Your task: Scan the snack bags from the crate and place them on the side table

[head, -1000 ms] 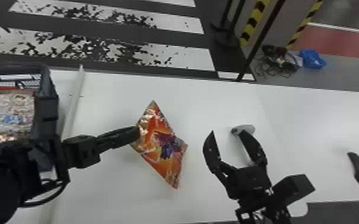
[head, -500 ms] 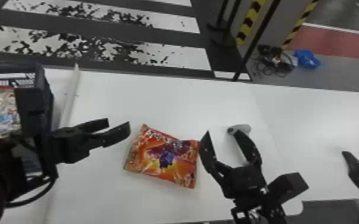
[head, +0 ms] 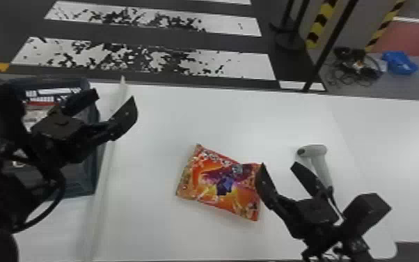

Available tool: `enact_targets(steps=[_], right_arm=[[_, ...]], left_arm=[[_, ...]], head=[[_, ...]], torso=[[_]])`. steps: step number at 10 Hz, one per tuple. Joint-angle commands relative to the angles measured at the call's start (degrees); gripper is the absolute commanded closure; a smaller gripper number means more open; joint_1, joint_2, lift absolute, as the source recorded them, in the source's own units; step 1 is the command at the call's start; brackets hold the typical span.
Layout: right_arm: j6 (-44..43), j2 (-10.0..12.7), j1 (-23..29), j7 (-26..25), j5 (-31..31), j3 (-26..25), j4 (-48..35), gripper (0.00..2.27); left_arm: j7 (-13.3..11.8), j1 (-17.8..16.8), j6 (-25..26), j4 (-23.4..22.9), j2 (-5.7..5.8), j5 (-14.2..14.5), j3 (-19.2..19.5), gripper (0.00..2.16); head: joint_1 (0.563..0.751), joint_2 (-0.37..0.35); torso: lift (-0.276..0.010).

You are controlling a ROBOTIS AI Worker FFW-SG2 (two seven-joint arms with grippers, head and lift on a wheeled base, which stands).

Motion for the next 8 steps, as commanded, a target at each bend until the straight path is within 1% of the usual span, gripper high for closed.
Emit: enact_targets(steps=[1, 2, 3, 4, 5, 7, 8], right_arm=[[10.2, 0.1, -0.2, 1.3, -1.7, -1.3, -2.8, 0.07], [15.7, 0.1, -0.6, 1.8, -1.7, -1.5, -3.9, 0.07], [21.1, 0.3, -1.6, 2.8, -3.1, -2.4, -3.9, 0.08], [26.8, 0.6, -2.4, 3.8, -4.3, -3.4, -4.0, 0.09], [31.3, 0.9, -3.2, 4.9, -5.5, -4.5, -3.9, 0.09], [39.4, 1.2, -4.7, 6.0, -7.5, -6.5, -4.0, 0.09], [41.9, 1.3, -5.3, 6.4, -8.3, -7.2, -3.9, 0.09]], left_arm=[[5.0, 1.2, -4.8, 0.2, -0.15, -0.7, 2.0, 0.07], [10.2, 2.3, -6.5, 0.1, -0.15, -3.1, 1.9, 0.08], [14.8, 3.3, -9.0, 0.1, -0.15, -6.6, 0.9, 0.08], [17.9, 4.3, -12.2, 0.1, -0.15, -8.3, 0.5, 0.08], [20.6, 5.1, -14.8, 0.2, -0.15, -9.5, 0.0, 0.08], [21.8, 6.7, -20.6, 0.1, -0.15, -9.5, -0.2, 0.07], [21.7, 7.2, -20.8, 0.0, -0.15, -9.5, -0.2, 0.08]], head=[[0.695, -0.040], [0.695, 0.011], [0.695, 0.033], [0.695, 0.077], [0.695, 0.105], [0.695, 0.134], [0.695, 0.139]], torso=[[-0.094], [-0.094], [-0.094], [-0.094], [-0.094], [-0.094], [-0.094]])
